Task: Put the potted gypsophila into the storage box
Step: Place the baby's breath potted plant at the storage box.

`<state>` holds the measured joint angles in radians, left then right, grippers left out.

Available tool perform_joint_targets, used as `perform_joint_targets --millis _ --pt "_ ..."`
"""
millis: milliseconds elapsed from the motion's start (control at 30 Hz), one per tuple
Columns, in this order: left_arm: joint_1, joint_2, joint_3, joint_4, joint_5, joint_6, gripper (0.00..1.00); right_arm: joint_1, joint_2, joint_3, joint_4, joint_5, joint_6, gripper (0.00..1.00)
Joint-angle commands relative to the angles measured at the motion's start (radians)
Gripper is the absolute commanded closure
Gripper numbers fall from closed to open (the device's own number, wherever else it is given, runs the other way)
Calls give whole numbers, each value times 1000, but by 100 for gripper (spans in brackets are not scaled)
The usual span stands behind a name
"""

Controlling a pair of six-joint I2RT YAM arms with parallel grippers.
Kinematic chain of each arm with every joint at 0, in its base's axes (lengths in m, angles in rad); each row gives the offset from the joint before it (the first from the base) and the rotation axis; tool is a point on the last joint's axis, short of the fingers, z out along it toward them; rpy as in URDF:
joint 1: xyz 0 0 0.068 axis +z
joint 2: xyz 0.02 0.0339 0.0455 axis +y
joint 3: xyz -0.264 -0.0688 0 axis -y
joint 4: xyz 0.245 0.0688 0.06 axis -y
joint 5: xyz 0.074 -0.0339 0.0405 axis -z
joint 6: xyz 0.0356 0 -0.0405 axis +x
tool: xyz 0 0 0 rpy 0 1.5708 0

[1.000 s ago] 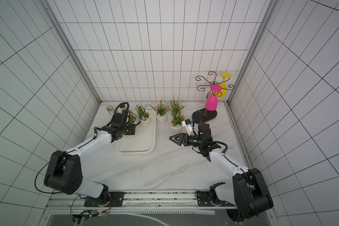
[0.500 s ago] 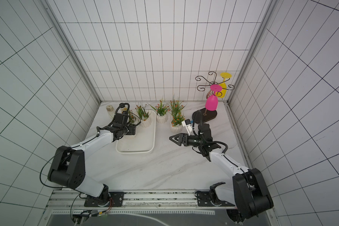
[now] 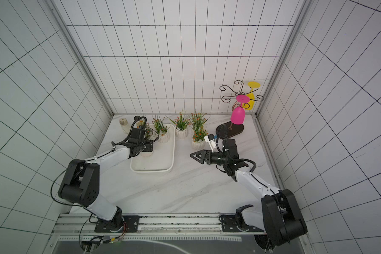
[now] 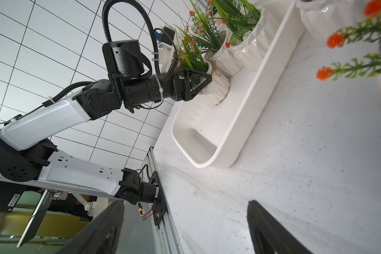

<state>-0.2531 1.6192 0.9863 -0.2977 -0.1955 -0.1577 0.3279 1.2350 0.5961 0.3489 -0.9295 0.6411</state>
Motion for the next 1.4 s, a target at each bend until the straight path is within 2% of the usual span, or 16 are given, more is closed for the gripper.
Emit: perform_joint_targets --millis 0,233,333,433,700,733,933,1100,1367 --pt "6 14 28 97 -24 -2 47 5 -8 7 21 -12 -17 12" --pt "11 32 26 109 -22 -3 45 3 -15 -1 19 -12 -20 12" --pt "12 35 25 98 -25 -3 35 2 -21 -4 19 -12 -20 12" --pt "12 36 25 82 -32 -9 21 -1 -29 -2 15 -15 -23 12" --pt "11 16 14 50 -30 -23 3 -21 -68 -7 -19 -6 -42 4" --pt "12 10 12 43 -29 -25 3 -26 -72 -5 -37 -6 -52 1" --pt "11 -57 5 -33 25 -35 3 -68 -125 9 -178 63 -133 1" --pt "12 -161 -28 -119 73 -52 3 -86 -170 43 -350 224 -241 1" --pt "11 -355 -73 -197 263 -41 3 -92 -213 64 -481 433 -358 6"
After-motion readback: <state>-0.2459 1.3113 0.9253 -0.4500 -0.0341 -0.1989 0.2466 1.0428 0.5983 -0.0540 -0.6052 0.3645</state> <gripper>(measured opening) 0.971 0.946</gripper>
